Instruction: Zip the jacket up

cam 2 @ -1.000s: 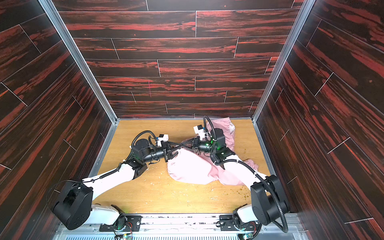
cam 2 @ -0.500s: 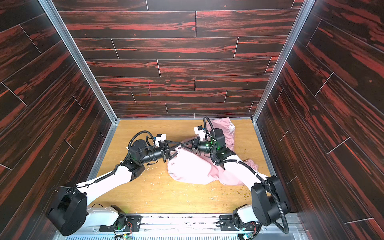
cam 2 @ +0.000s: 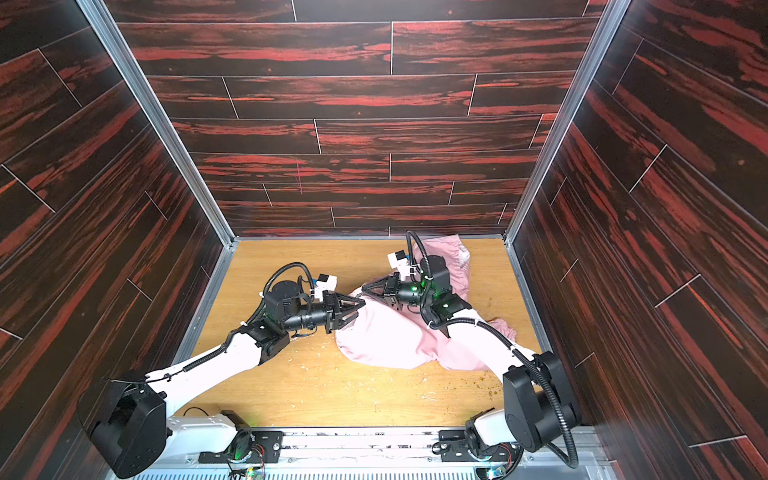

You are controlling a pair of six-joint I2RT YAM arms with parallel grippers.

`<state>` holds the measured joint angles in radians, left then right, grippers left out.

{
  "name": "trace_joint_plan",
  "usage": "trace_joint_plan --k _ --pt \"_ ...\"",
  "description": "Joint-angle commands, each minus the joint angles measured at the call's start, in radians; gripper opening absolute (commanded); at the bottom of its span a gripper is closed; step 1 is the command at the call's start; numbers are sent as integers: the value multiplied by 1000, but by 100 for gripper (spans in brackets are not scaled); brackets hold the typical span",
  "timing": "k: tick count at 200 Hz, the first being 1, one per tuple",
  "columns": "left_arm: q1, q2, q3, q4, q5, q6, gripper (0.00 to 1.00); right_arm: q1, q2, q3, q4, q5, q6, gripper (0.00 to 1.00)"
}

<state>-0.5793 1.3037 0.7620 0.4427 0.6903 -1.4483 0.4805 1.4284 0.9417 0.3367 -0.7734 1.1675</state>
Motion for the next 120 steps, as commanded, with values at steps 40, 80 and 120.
trace_joint_plan --k 40,80,120 --pt "0 -15 8 2 -7 27 0 4 -36 26 21 -11 7 8" --pt "1 -18 14 -2 3 28 0 4 -28 20 44 -18 16 19" --pt "2 -19 21 1 2 26 0 4 -22 7 72 -25 29 21"
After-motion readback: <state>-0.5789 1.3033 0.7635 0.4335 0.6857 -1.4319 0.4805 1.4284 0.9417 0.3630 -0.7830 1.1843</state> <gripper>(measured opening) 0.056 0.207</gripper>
